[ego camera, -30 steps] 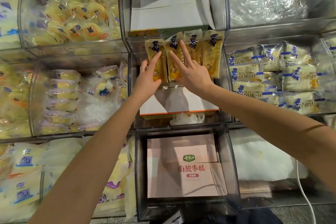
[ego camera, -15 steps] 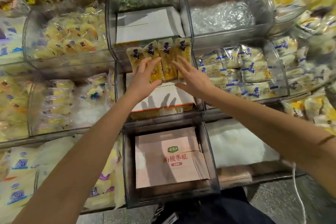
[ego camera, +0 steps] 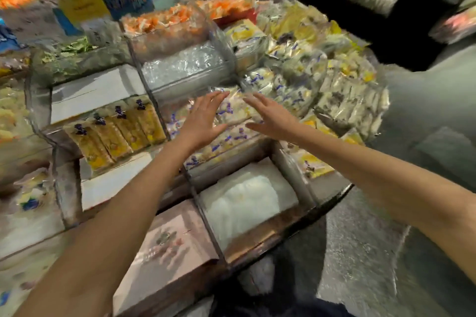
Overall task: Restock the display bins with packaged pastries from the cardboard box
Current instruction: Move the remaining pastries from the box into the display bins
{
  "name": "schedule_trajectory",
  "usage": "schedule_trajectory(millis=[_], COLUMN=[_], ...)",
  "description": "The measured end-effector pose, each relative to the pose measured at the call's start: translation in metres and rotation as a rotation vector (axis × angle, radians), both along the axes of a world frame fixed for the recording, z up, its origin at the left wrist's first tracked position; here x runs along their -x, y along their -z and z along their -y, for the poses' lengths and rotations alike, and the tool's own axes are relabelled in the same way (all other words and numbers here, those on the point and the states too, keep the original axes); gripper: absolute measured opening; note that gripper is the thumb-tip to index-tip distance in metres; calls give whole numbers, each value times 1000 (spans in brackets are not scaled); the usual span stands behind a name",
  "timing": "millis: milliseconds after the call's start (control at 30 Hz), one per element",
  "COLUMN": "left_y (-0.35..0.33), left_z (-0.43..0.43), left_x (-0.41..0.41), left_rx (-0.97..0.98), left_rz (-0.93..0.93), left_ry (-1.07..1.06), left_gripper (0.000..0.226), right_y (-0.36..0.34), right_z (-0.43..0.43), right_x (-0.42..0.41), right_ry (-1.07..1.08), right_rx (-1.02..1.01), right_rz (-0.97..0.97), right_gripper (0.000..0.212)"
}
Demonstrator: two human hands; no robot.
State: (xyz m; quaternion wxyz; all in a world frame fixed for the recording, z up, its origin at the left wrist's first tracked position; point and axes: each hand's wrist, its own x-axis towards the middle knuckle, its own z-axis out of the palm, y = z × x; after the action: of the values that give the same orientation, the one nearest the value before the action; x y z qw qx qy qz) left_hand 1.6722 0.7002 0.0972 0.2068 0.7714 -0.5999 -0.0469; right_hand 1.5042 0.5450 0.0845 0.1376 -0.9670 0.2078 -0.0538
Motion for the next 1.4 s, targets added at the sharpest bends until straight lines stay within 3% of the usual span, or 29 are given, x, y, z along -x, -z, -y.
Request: schedule_trajectory(millis=[567,900,1167,1400], left_y=[-25,-9,6,22], left_z=[259,327,361,398], left_x=[391,618,803,943], left_rx=[26,-30,-111,-218], left_rz=[-34,10,25,21], left_ry=[568,1005,1382,1612], left_gripper=[74,73,71,70], right_y=[-22,-12,12,20], right_z=[131,108,73,60], right_x=[428,652,800,910], right_ry=[607,1040,1266,1606], right_rx=[52,24,-41,-159], right_rz=[-43,-114,-339,-181], right_gripper=[71,73,76,74])
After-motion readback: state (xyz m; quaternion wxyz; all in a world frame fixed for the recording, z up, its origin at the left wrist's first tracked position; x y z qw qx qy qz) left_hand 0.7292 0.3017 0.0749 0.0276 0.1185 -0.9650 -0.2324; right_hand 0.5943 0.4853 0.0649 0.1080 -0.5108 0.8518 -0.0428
